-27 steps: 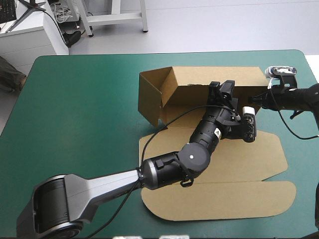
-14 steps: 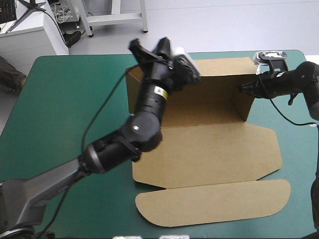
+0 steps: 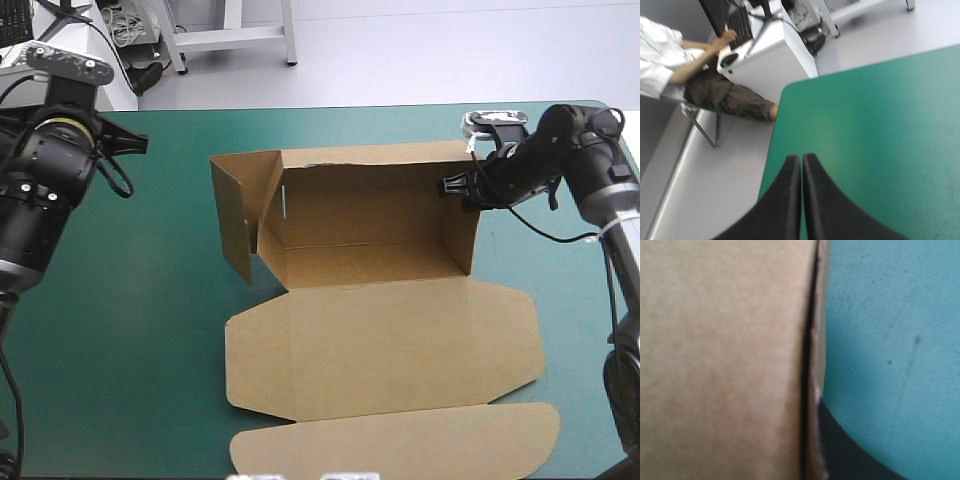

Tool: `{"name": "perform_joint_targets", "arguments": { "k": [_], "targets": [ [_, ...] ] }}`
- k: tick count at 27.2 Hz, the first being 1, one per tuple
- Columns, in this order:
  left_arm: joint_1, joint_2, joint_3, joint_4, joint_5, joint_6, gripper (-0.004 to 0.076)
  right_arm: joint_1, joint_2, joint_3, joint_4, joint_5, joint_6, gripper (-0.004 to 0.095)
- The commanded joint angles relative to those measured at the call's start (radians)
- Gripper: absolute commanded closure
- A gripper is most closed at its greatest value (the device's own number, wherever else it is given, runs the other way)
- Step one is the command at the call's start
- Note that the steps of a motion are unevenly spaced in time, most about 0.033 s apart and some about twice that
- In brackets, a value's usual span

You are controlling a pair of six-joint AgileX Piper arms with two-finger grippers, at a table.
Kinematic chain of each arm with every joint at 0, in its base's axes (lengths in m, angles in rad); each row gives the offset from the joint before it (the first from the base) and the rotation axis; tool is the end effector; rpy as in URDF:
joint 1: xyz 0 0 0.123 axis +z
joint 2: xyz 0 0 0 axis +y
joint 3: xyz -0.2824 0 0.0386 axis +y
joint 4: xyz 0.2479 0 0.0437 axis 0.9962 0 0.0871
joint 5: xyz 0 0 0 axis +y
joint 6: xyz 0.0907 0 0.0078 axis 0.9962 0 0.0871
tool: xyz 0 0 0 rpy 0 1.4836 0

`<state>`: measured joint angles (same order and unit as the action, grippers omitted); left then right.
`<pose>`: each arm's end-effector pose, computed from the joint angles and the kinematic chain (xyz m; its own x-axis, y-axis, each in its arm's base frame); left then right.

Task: Fold the box

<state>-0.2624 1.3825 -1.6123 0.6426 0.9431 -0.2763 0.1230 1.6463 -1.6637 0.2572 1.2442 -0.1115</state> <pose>0.2873 -0.0314 0.4672 -0.4980 0.2582 -0.8278 -0.1129 0.9272 0.3571 0.3392 0.0640 0.3698 -0.8909 -0.1369 -0.4331 -0.2457 0.9472 0.2061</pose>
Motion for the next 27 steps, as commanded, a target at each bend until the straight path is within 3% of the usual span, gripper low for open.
{"name": "perform_joint_targets", "arguments": {
  "k": [1,8,13,17,21,27],
  "targets": [
    [0.113,-0.034,-0.011,-0.203,-0.033,0.131,0.0727,0.024,0.019,-0.034,0.034,0.008,0.054,0.0908],
    [0.174,-0.034,0.086,-0.275,-0.023,0.187,0.0727,0.024,0.149,-0.038,0.015,-0.022,-0.011,0.0889],
    [0.174,-0.034,0.142,-0.289,-0.03,0.217,0.0727,0.024,0.192,-0.045,0.047,-0.197,-0.074,0.0652],
    [0.174,-0.034,0.144,-0.29,-0.031,0.217,0.0727,0.024,0.193,-0.054,0.075,-0.326,-0.107,0.0529],
    [0.174,-0.034,0.144,-0.291,-0.033,0.217,0.0727,0.024,0.193,-0.128,0.066,-0.299,-0.123,0.0494],
    [0.174,-0.034,0.144,-0.296,-0.033,0.231,0.0727,0.022,0.193,-0.37,-0.034,-0.09,-0.042,0.0466]
  ]
}}
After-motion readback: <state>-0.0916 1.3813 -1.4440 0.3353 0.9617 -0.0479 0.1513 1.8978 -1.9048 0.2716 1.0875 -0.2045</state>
